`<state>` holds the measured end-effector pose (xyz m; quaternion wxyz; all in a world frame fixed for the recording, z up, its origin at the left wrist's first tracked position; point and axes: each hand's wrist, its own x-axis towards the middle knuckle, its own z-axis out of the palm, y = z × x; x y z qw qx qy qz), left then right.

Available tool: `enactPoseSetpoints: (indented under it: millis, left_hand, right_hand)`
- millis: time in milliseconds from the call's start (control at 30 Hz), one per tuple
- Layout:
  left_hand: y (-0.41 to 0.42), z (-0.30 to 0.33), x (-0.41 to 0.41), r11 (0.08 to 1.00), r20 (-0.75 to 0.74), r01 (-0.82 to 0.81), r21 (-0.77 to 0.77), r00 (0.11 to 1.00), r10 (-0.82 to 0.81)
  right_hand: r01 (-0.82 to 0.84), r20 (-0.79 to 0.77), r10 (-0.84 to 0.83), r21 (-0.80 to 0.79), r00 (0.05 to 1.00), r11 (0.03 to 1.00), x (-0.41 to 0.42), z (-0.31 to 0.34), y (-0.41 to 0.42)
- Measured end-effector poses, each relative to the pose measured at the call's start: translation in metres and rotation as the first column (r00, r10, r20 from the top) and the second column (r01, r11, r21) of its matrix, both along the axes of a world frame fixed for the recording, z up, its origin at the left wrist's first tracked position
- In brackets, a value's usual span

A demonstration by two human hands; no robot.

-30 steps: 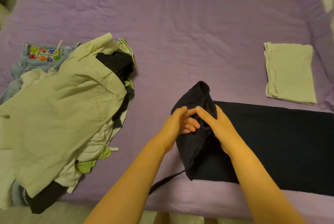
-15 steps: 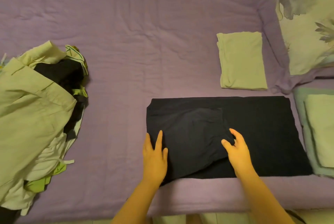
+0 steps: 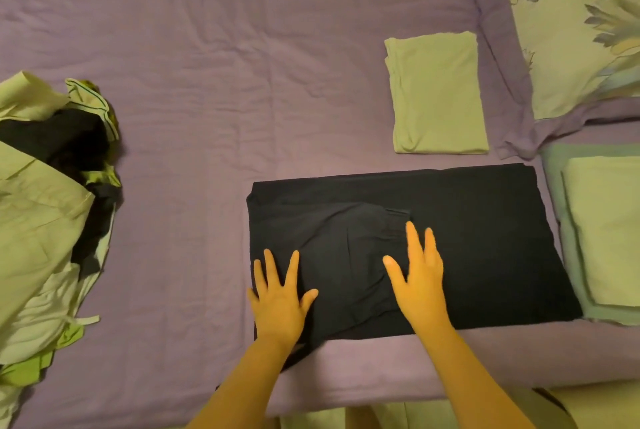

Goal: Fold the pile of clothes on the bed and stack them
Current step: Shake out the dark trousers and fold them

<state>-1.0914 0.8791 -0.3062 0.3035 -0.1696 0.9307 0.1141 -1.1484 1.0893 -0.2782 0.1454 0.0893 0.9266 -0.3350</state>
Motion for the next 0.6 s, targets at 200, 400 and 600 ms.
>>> enactPoseSetpoints:
  millis: [200,400,600]
  left_hand:
    - [-0.009,0.006,-0.006,0.955,-0.171,-0.210,0.208,0.954,0.247]
    - [-0.023,0.017,-0.020,0.894,-0.110,-0.336,0.297,0.918,0.381]
    - [-0.038,0.047,-0.027,0.525,-0.039,-0.449,0.723,0.732,0.680]
  right_hand:
    - [-0.427,0.256,0.347,0.422,0.902,0.800,-0.008,-0.027,-0.013]
    - [-0.470,0.445,0.264,0.457,0.856,0.755,-0.018,-0.031,-0.024]
    - [-0.281,0.154,0.240,0.369,0.958,0.886,0.004,0.012,-0.071]
